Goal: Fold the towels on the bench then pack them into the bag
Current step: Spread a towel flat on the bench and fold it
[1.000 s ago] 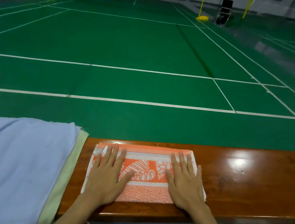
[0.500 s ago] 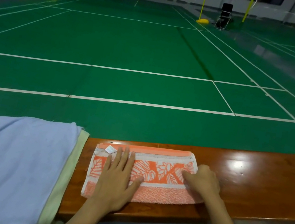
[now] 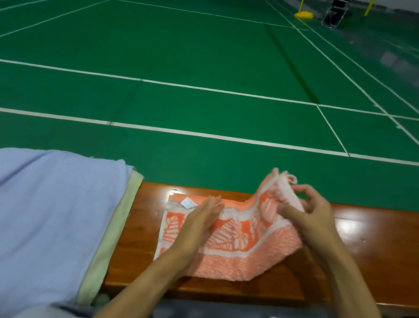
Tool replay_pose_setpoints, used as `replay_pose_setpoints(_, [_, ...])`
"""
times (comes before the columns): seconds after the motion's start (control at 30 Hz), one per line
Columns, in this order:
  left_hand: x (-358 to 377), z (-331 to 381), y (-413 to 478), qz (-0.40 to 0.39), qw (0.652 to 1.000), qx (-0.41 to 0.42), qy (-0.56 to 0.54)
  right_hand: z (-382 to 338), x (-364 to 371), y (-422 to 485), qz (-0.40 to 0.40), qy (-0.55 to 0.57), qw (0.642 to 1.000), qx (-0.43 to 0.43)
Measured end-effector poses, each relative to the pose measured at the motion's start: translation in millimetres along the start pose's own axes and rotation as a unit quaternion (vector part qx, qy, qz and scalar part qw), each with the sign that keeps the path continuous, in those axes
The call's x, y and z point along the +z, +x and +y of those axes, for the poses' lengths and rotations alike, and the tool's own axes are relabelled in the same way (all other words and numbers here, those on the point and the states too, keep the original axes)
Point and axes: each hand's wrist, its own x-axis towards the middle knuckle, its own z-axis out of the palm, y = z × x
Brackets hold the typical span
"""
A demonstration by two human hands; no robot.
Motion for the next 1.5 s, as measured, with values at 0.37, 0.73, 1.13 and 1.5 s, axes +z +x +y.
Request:
replay_pose_setpoints(0.37, [-59.8, 13.3, -4.9, 0.035, 0.964, -0.153, -0.214, 24.6, 87.5, -18.5, -0.053, -0.196, 0.971, -0.125])
replay_pose_setpoints(0.73, [-96.6, 18.6, -14.4, 0.124, 0.957, -0.210, -0.155, 72.5, 81.3, -15.1, -0.113, -0.378, 0.906, -0.153])
replay_pose_setpoints(1.13, [-101.9, 2.8, -20.4, 0.341, 0.750, -0.016, 0.567, 80.3, 103.5, -20.5, -0.133, -0.429, 0.886, -0.117])
replay_pose_setpoints(1.5, [-59.7, -43.1, -6.8, 0.264, 0.776, 0.108, 0.563, 79.0, 106.2, -22.2, -0.153, -0.514, 0.830, -0.155])
